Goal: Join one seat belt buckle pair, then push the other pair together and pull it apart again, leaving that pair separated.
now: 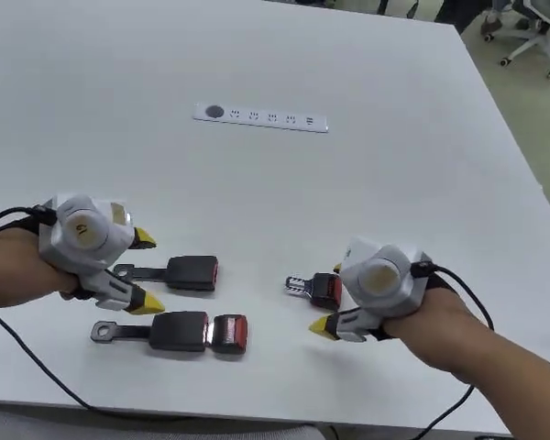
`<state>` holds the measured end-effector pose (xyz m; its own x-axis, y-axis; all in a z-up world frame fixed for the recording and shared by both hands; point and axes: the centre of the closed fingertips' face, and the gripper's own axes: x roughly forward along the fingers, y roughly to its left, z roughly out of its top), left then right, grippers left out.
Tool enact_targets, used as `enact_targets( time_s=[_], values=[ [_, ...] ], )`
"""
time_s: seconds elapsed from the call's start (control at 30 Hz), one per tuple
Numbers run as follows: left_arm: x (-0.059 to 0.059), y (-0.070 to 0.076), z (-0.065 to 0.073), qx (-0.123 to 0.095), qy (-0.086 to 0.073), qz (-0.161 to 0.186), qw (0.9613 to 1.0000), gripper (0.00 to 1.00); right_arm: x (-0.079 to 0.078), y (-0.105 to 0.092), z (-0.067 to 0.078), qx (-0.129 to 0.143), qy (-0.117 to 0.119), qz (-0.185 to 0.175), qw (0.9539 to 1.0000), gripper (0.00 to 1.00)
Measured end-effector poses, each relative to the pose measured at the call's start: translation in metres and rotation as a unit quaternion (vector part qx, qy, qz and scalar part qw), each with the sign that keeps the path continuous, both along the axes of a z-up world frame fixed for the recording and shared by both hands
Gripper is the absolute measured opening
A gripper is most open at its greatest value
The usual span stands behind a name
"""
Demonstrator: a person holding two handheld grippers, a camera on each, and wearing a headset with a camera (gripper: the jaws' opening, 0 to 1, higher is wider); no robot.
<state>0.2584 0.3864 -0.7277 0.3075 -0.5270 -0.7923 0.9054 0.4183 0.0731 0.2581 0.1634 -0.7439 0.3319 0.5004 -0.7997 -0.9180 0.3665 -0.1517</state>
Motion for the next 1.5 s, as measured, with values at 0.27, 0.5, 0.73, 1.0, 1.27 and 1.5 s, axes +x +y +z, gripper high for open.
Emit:
enact_targets(
  time_s=[0.27,0.5,0.73,1.0,1.27,1.5],
  values=[
    [-0.021,0.023,0.000,-0.019,-0.001,0.037,0.9991,0.78,-0.027,0.007,0.007,0.060,0.021,-0.038,0.9973,0.74],
    [-0.041,0.043,0.003,-0.038,0.000,0.079,0.9961,0.86,-0.029,0.000,0.010,0.084,0.027,-0.075,0.9933,0.79],
    [-0.048,0.059,-0.005,-0.069,-0.004,0.122,0.9902,0.93,-0.028,0.002,0.017,0.107,0.021,-0.086,0.9903,0.86],
    [-0.049,0.066,-0.004,-0.084,-0.001,0.142,0.9862,1.00,-0.034,0.001,0.020,0.125,0.024,-0.105,0.9863,0.99],
    [-0.053,0.069,-0.003,-0.095,0.000,0.162,0.9823,1.00,-0.037,-0.009,0.021,0.130,0.014,-0.120,0.9841,0.99],
    [-0.051,0.082,-0.012,-0.094,0.000,0.169,0.9812,1.00,-0.034,-0.013,0.023,0.139,0.006,-0.134,0.9812,0.99]
  ],
)
